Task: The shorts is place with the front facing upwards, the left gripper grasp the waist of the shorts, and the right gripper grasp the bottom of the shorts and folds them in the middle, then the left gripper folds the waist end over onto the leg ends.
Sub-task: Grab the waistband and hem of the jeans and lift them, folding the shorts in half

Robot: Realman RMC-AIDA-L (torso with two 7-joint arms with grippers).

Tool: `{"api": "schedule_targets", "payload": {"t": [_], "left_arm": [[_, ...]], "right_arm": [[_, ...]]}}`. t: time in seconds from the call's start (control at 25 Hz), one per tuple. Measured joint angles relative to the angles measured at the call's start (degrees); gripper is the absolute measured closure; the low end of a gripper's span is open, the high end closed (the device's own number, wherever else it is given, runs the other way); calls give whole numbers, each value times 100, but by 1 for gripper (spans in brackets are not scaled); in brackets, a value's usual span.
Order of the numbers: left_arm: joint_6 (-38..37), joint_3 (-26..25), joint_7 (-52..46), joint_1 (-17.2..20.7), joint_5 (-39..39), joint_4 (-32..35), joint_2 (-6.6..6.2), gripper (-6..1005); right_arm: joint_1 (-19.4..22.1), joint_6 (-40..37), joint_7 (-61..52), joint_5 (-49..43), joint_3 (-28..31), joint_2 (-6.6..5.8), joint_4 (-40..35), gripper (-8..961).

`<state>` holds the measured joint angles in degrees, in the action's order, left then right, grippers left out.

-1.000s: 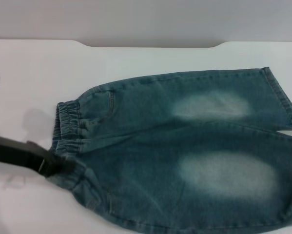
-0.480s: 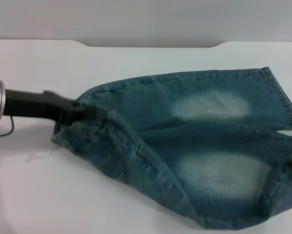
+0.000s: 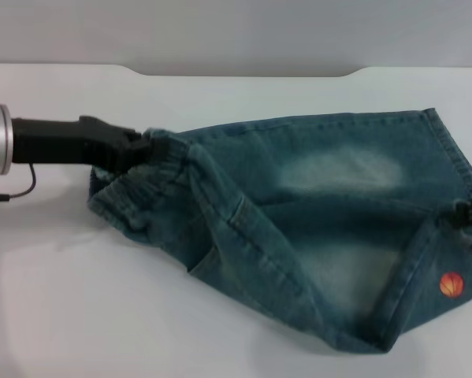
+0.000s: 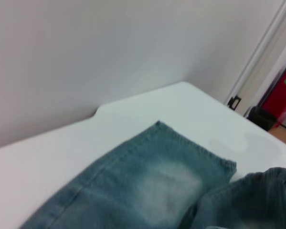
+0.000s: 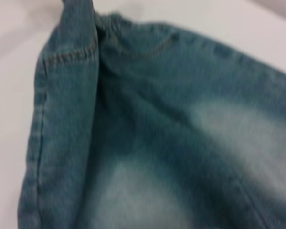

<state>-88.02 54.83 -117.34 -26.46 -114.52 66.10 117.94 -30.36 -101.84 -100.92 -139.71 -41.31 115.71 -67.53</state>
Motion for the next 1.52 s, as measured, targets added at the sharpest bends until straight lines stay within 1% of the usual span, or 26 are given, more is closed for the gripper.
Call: {"api": "schedule_targets", "payload": {"t": [0.16, 0.32, 0.64, 0.76, 0.92, 1.16, 1.32, 1.4, 1.52], "left_arm": [[78, 17, 55, -13, 136, 10, 0, 947], [326, 21, 119, -17, 416, 143, -3, 947], [563, 13, 130, 7, 446, 175, -25, 946], [745, 17, 132, 61, 470, 208, -16, 946], [787, 18, 132, 72, 479, 230, -14, 946], [958, -2, 127, 145, 562, 263, -3, 946], [1032, -43, 121, 179, 591, 264, -1, 946], [1261, -30, 104, 242, 676, 270, 0, 946], [1452, -11, 87, 311, 800, 273, 0, 945]], "right_arm": [[73, 34, 87, 332, 282, 27, -141, 937], [238, 161, 154, 841, 477, 32, -330, 937], [488, 560, 238, 1893, 959, 0, -400, 936], [532, 603, 355, 2099, 1132, 22, -438, 936], [602, 682, 513, 2427, 1327, 48, -446, 936], [662, 941, 651, 2558, 1487, 56, -430, 937], [696, 1260, 774, 2587, 1515, 137, -414, 937], [708, 1414, 843, 2579, 1515, 182, -408, 936], [727, 1576, 909, 2547, 1515, 205, -357, 936]]}}
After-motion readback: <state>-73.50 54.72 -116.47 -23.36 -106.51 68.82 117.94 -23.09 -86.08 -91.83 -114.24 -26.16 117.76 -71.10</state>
